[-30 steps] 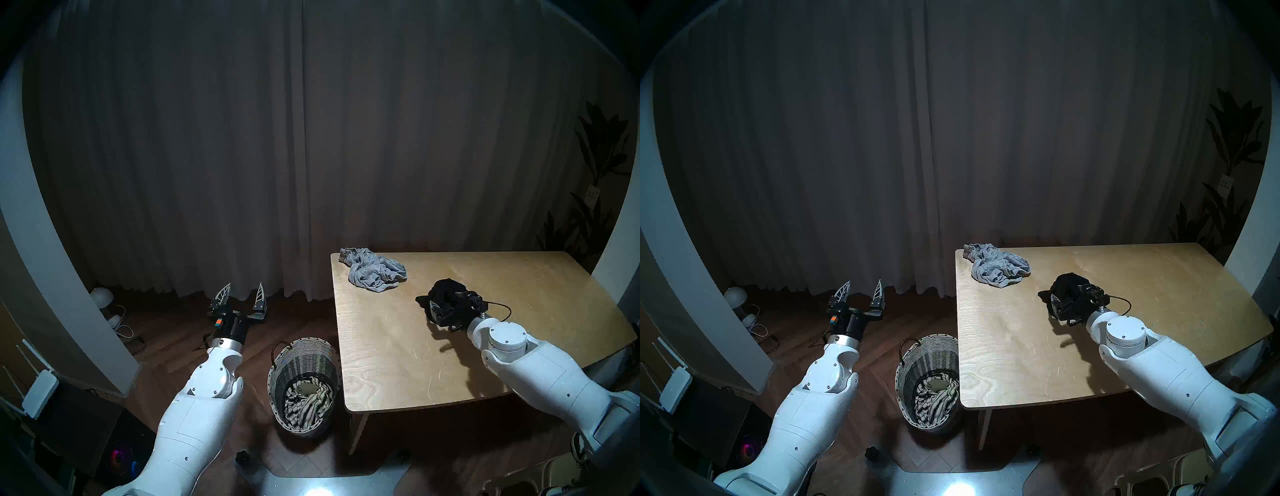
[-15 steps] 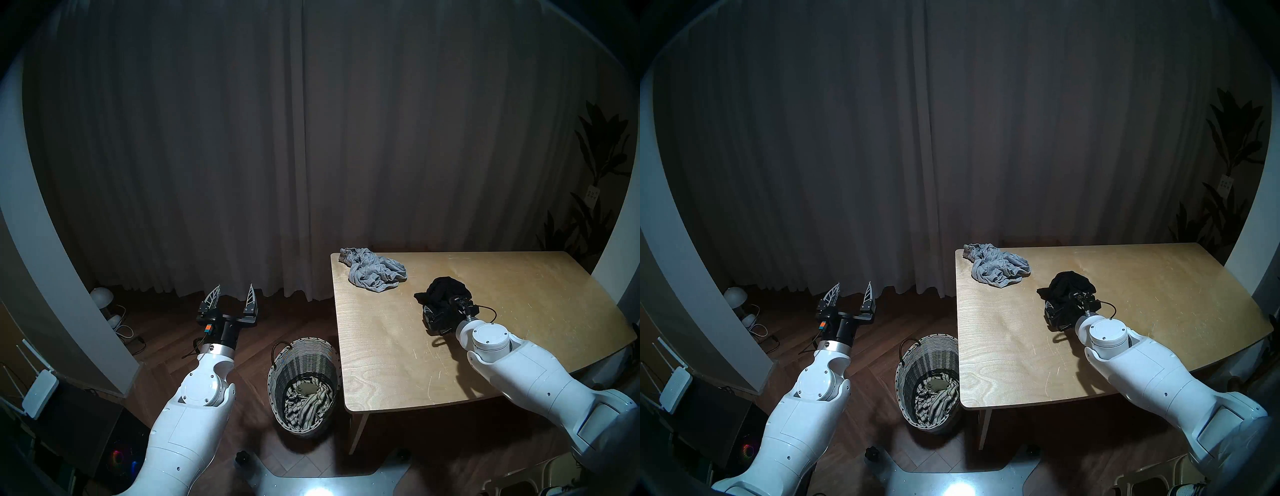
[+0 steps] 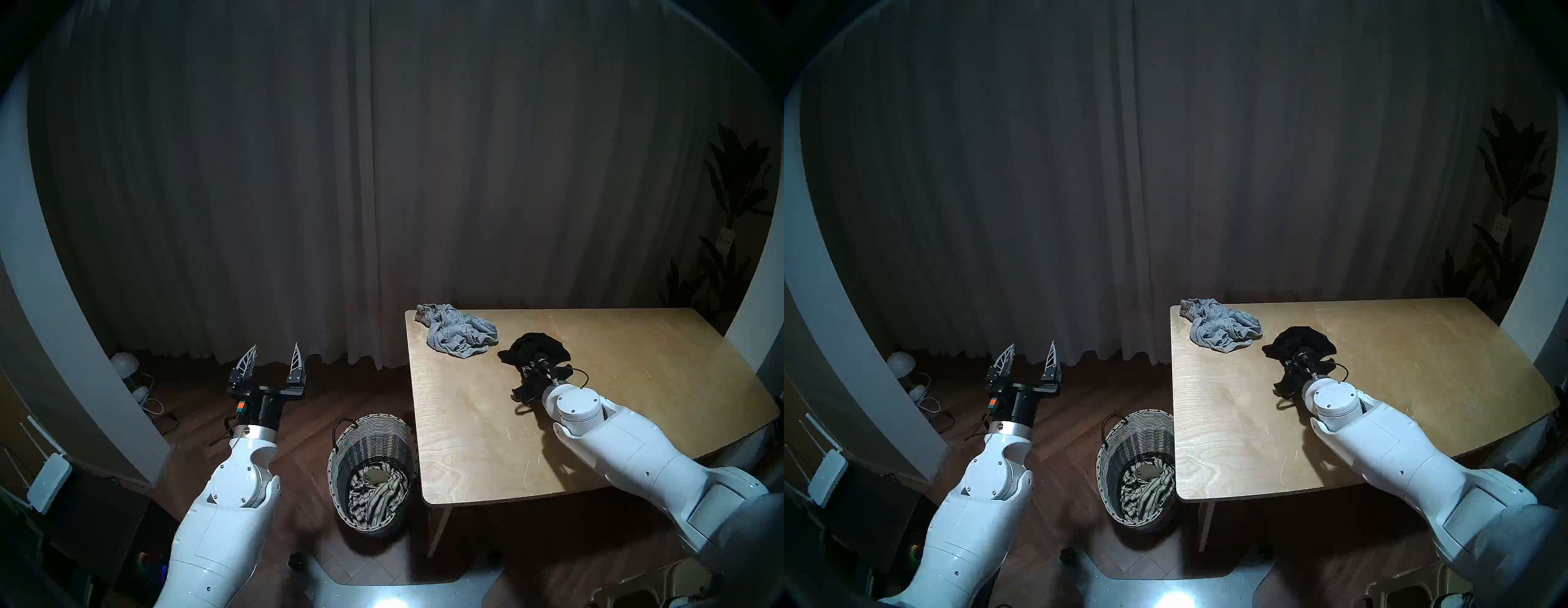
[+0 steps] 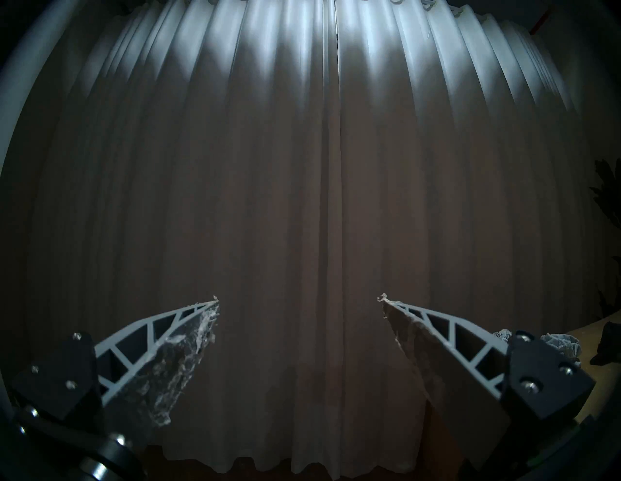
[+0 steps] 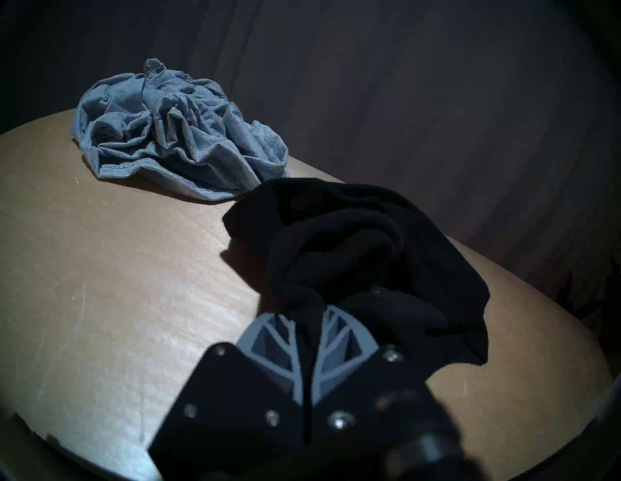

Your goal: Toss clothes into the laundry hamper

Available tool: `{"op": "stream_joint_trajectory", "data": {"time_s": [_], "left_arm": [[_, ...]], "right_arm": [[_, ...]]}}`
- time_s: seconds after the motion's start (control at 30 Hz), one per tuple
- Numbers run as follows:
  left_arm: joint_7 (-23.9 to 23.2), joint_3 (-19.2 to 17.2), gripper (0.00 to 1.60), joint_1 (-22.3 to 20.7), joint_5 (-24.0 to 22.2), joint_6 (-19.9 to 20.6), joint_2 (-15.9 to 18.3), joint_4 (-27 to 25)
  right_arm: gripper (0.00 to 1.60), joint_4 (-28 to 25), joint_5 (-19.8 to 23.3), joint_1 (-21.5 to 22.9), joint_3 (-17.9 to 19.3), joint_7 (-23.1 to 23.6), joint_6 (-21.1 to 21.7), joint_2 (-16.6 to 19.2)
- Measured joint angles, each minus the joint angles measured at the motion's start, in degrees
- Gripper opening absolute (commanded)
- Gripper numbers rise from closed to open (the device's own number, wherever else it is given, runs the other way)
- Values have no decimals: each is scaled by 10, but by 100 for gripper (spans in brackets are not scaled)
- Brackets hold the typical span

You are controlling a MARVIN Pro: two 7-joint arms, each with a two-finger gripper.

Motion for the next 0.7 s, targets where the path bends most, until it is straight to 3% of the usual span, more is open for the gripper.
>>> {"op": "stream_joint_trajectory", "data": {"time_s": [0.33, 0.7], "left_arm": [[5, -4, 160, 45, 0, -12, 2, -74], [1, -4, 160, 108, -6, -5, 9, -161]], "right_arm": [[0, -39, -46, 35, -22, 3, -53, -24], [0, -135, -59, 26, 3, 15, -155, 26]]}}
